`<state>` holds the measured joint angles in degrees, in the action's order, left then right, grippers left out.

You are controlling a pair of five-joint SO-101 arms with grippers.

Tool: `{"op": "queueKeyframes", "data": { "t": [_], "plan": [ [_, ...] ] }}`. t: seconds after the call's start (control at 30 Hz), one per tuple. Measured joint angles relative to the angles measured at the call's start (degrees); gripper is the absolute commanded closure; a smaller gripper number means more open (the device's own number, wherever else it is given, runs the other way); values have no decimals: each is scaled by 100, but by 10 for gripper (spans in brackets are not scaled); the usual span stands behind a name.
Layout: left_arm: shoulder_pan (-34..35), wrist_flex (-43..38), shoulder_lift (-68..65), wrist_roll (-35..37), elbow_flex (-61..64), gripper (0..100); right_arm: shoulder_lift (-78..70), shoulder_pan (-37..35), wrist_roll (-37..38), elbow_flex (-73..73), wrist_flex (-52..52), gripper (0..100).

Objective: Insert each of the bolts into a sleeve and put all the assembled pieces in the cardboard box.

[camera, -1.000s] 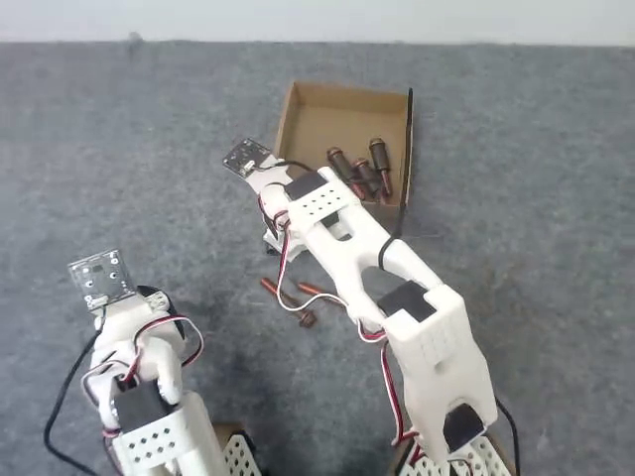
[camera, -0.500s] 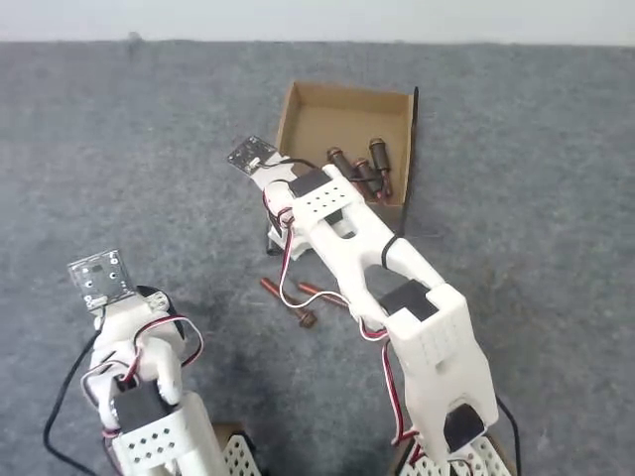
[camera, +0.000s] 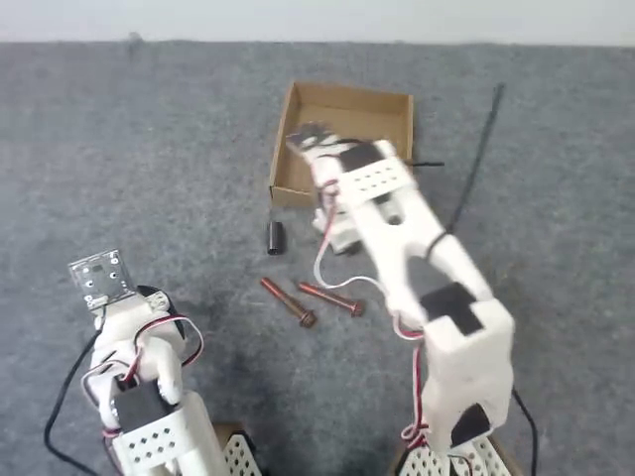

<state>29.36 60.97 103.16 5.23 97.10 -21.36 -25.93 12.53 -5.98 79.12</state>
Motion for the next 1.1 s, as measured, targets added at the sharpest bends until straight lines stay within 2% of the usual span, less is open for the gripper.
{"op": "queueKeyframes", "data": {
  "t": [0.3,0.67,0.97,1.1],
  "plan": [
    [26,0,0,0,0,988,1459,949,-35,2119,-712,991],
    [35,0,0,-9,0,988,3420,2646,-35,4844,-1776,991],
    [35,0,0,-9,0,988,4695,3877,-35,6488,-1978,991],
    [35,0,0,-9,0,988,5134,4695,26,6954,-2110,991]
  ]
}}
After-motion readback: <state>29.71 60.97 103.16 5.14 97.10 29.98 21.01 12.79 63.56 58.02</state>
